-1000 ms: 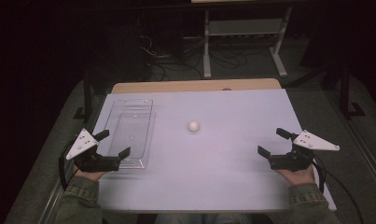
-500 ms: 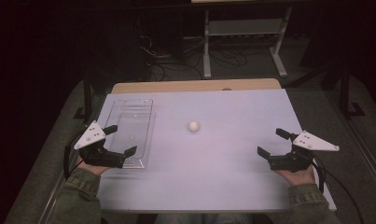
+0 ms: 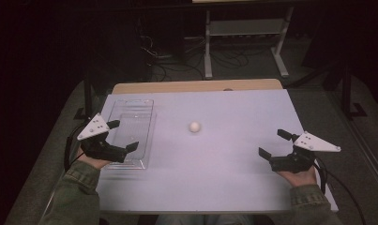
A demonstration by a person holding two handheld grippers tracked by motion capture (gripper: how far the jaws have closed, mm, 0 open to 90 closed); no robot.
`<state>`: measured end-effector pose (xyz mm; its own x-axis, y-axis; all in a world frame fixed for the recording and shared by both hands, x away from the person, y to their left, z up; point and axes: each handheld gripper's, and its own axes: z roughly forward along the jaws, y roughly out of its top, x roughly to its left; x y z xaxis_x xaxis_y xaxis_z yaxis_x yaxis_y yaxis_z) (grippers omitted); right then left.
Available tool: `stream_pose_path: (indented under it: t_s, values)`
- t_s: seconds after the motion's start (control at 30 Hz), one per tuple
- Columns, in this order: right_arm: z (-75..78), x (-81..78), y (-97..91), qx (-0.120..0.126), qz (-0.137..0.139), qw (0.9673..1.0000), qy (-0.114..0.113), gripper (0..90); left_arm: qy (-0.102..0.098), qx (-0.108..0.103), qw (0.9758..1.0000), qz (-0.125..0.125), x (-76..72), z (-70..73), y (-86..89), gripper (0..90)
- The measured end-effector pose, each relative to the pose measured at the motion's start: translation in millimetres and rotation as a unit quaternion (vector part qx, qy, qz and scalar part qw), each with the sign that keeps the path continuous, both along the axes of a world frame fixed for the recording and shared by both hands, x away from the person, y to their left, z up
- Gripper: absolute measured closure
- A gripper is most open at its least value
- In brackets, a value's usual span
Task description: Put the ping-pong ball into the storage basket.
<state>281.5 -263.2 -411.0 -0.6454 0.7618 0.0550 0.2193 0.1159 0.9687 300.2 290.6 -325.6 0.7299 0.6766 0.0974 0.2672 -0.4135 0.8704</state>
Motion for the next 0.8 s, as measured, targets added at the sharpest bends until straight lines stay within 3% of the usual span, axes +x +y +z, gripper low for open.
stream_pose_path:
  t_s: [0.57, 0.8]
  values:
    - [-0.9, 0.6, 1.1, -0.006, 0.004, 1.0000, 0.005, 0.0, 0.012, 0.023, 0.9993, -0.025, 15.0, 8.2, -14.5, 0.0]
    - [-0.8, 0.2, 0.9, -0.009, 0.002, 0.9999, 0.005, 0.0, 0.025, 0.051, 0.9973, -0.045, 21.4, 9.3, -26.6, 0.0]
